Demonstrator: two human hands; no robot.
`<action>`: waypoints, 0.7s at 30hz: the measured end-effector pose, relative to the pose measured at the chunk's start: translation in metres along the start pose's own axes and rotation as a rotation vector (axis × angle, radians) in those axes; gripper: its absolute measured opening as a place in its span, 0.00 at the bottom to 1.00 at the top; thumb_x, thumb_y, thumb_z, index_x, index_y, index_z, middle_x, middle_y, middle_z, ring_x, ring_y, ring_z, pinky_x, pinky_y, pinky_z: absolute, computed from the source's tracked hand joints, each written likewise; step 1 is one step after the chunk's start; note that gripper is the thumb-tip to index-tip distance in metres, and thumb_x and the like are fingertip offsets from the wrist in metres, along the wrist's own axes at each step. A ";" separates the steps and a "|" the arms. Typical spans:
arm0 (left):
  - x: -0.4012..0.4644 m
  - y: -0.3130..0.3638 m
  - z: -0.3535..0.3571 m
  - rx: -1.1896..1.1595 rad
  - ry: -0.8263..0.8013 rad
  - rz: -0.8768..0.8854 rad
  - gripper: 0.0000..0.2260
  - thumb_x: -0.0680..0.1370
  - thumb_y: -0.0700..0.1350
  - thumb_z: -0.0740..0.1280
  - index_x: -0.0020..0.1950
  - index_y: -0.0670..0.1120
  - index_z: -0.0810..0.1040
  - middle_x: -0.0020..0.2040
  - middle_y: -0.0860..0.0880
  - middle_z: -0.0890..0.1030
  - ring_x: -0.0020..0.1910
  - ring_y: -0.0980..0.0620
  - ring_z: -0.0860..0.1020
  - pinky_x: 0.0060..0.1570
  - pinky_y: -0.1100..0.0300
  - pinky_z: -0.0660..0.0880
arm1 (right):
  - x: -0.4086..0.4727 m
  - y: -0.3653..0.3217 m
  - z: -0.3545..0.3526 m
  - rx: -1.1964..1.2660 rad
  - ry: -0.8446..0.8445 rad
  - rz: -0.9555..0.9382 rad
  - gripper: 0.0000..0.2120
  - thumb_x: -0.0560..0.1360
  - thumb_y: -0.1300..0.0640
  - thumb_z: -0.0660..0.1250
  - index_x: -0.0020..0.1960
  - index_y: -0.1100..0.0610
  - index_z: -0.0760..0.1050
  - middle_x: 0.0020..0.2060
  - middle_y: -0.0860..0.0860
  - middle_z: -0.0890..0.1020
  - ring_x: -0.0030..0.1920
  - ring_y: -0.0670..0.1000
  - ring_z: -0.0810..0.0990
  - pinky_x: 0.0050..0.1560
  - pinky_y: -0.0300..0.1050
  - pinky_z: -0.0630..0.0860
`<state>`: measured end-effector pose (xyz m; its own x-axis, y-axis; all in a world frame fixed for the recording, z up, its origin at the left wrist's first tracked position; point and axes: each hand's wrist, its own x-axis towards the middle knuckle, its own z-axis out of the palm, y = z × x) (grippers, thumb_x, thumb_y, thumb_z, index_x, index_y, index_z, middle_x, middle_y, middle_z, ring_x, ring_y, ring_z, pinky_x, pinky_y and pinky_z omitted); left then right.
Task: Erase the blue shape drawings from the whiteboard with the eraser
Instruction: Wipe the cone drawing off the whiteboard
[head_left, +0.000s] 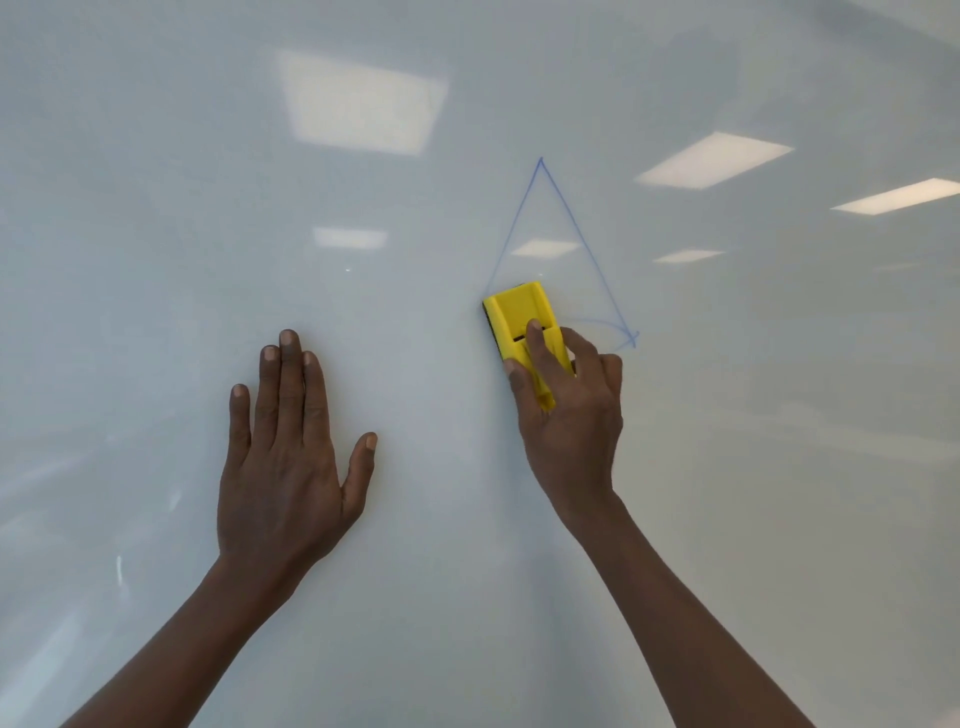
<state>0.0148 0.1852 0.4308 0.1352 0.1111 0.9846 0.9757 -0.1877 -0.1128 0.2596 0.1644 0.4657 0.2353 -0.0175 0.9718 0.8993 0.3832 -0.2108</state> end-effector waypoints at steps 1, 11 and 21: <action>0.000 0.000 0.000 -0.002 0.002 0.000 0.37 0.84 0.58 0.53 0.85 0.35 0.49 0.86 0.39 0.49 0.86 0.42 0.48 0.84 0.48 0.41 | -0.003 -0.002 0.001 0.004 -0.005 -0.029 0.17 0.79 0.47 0.66 0.67 0.49 0.77 0.61 0.51 0.79 0.50 0.56 0.72 0.44 0.50 0.77; -0.002 -0.002 0.004 -0.012 0.014 0.005 0.38 0.84 0.59 0.53 0.85 0.35 0.50 0.87 0.39 0.48 0.86 0.42 0.48 0.84 0.47 0.42 | -0.007 0.048 -0.015 -0.064 0.003 0.088 0.18 0.78 0.46 0.67 0.66 0.48 0.78 0.59 0.52 0.79 0.49 0.58 0.73 0.41 0.50 0.78; -0.003 -0.002 0.005 -0.024 0.030 0.010 0.37 0.84 0.58 0.53 0.85 0.34 0.51 0.87 0.39 0.47 0.86 0.41 0.49 0.83 0.44 0.45 | -0.017 0.020 -0.008 -0.006 -0.041 -0.071 0.17 0.80 0.44 0.65 0.67 0.45 0.76 0.62 0.47 0.77 0.51 0.53 0.71 0.44 0.45 0.76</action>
<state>0.0136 0.1899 0.4275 0.1395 0.0801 0.9870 0.9698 -0.2125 -0.1198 0.2766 0.1652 0.4444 0.1555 -0.0067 0.9878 0.9154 0.3768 -0.1416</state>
